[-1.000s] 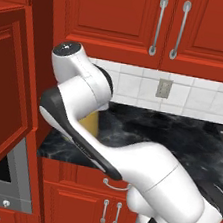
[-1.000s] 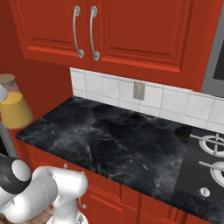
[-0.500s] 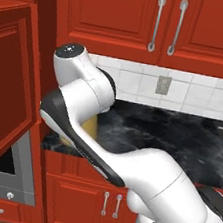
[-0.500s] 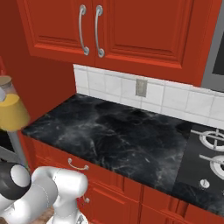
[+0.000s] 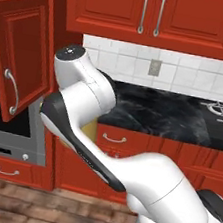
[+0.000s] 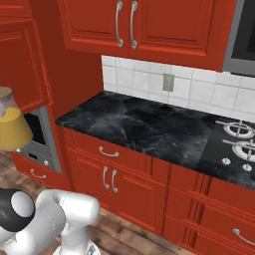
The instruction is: There is a tray on the dining counter. Grab the cup, mug, and pitcher and place them on the tray. The pitcher may be placed next to the tray if it cannot fit the tray.
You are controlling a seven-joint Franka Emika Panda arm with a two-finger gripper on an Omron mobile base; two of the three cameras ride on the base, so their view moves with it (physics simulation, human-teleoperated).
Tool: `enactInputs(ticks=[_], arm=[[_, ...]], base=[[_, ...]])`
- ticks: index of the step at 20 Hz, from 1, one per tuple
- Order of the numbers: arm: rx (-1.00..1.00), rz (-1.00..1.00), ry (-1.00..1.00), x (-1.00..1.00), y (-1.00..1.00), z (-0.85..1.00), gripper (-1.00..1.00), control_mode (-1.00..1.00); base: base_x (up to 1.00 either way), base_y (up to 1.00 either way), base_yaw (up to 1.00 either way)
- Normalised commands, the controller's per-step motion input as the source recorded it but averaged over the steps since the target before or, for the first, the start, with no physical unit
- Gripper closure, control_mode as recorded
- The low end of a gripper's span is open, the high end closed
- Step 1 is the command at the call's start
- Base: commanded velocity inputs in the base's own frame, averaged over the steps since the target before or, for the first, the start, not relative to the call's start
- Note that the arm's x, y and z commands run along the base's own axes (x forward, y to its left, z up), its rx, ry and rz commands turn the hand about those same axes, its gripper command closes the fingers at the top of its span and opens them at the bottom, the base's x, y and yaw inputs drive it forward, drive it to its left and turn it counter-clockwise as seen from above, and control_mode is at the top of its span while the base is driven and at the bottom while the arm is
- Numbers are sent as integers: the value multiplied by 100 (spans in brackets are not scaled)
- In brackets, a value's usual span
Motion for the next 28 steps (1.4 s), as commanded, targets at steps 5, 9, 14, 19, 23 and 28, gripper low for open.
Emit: enactInputs(ticks=[5, 9, 14, 19, 23, 28], arm=[[0, 0, 0, 0, 0, 0, 100, 100], [0, 0, 0, 0, 0, 0, 100, 100], [0, 0, 0, 0, 0, 0, 100, 100], [0, 0, 0, 0, 0, 0, 100, 100], [0, 0, 0, 0, 0, 0, 100, 100], [0, 0, 0, 0, 0, 0, 100, 100]], base=[[-75, 14, 30], [-27, 40, 55], [-5, 44, 68], [0, 44, 73], [1, 38, 75], [25, 20, 75]])
